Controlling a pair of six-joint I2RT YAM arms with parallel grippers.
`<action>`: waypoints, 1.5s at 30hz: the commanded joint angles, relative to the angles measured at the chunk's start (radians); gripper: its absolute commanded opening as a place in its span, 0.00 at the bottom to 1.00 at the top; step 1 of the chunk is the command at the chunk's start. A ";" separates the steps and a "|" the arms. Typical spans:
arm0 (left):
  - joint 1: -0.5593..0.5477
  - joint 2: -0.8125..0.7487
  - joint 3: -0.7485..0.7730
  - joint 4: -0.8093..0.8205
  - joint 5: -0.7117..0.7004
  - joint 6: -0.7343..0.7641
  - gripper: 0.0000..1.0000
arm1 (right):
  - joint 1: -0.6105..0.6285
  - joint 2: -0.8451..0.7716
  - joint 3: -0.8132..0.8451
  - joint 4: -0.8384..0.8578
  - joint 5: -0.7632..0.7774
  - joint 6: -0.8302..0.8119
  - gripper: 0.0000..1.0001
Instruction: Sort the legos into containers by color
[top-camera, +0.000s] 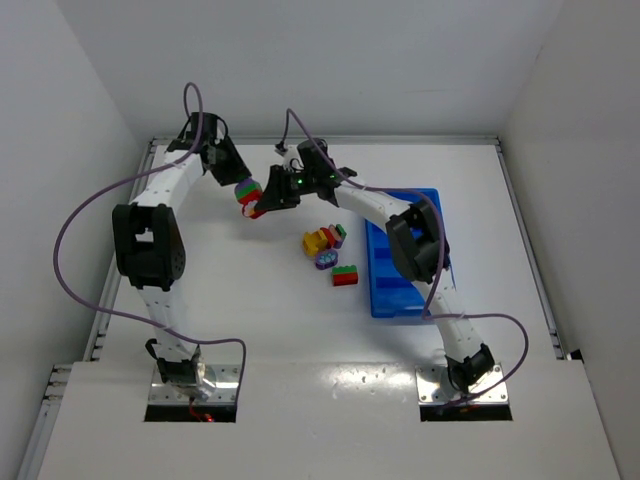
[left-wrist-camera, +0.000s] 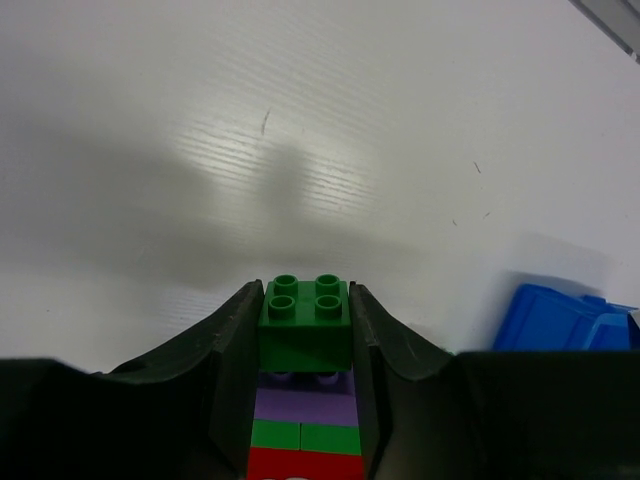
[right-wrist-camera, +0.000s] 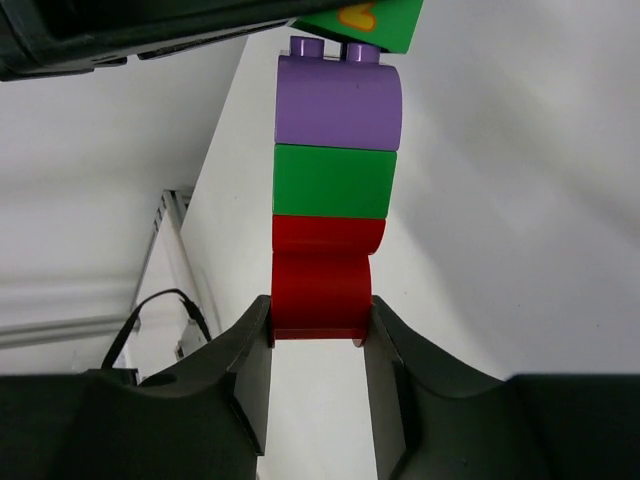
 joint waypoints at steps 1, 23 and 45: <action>0.008 -0.013 0.024 0.027 0.023 -0.023 0.00 | 0.008 -0.019 -0.003 0.042 0.000 0.000 0.01; -0.010 0.021 0.119 0.115 0.229 0.207 0.00 | -0.077 -0.635 -0.481 -0.225 0.222 -0.428 0.00; -0.477 0.285 0.460 0.023 0.520 0.488 0.00 | -0.318 -1.309 -0.837 -0.469 1.115 -0.618 0.00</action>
